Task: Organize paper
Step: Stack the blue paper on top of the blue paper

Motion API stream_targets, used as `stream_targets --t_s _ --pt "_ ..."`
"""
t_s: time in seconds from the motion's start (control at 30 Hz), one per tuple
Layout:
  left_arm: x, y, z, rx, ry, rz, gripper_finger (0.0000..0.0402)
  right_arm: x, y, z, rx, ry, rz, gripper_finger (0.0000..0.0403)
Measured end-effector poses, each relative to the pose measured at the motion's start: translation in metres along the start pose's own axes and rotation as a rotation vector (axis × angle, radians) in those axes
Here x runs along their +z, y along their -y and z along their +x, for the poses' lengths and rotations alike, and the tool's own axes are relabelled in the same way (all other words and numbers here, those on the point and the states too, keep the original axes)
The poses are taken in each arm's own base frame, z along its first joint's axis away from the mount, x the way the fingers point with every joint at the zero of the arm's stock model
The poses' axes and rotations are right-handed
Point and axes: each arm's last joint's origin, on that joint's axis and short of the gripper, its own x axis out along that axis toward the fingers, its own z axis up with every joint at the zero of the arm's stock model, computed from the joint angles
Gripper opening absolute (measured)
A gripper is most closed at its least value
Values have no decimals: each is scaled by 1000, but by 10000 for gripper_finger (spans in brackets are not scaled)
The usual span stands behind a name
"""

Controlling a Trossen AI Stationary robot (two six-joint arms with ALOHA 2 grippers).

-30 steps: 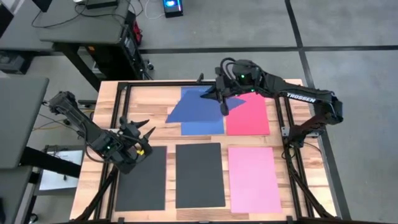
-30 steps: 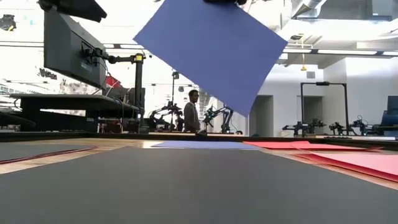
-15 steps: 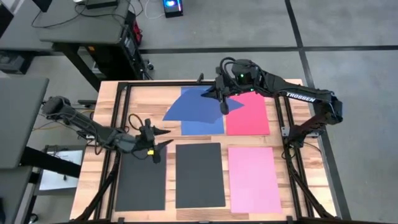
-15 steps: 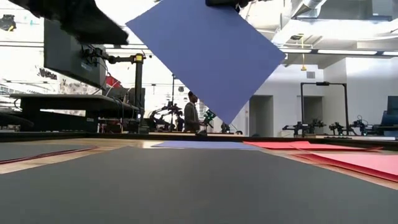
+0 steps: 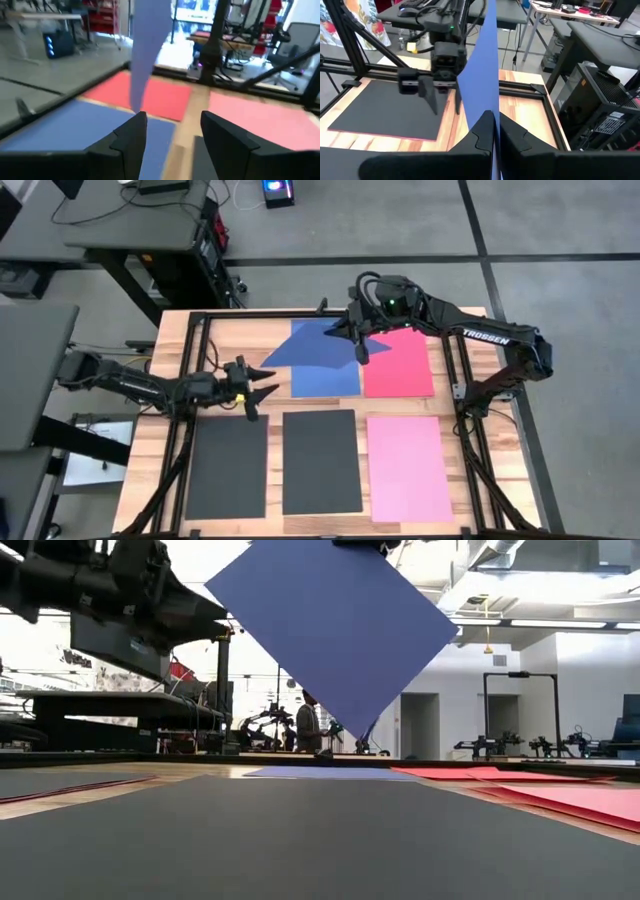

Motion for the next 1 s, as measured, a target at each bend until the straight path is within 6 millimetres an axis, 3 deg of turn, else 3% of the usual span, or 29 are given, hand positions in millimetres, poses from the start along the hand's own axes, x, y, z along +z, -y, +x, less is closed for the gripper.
stream_targets --t_s 0.13,0.5,1.0 --pt "3 -9 3 -15 60 51 196 0 0 0 -1 2 0 0" --pt "-11 -23 19 54 -10 102 289 1 0 0 -3 12 26 0" --pt "-27 -34 58 7 208 95 277 27 0 -11 -12 84 26 0"
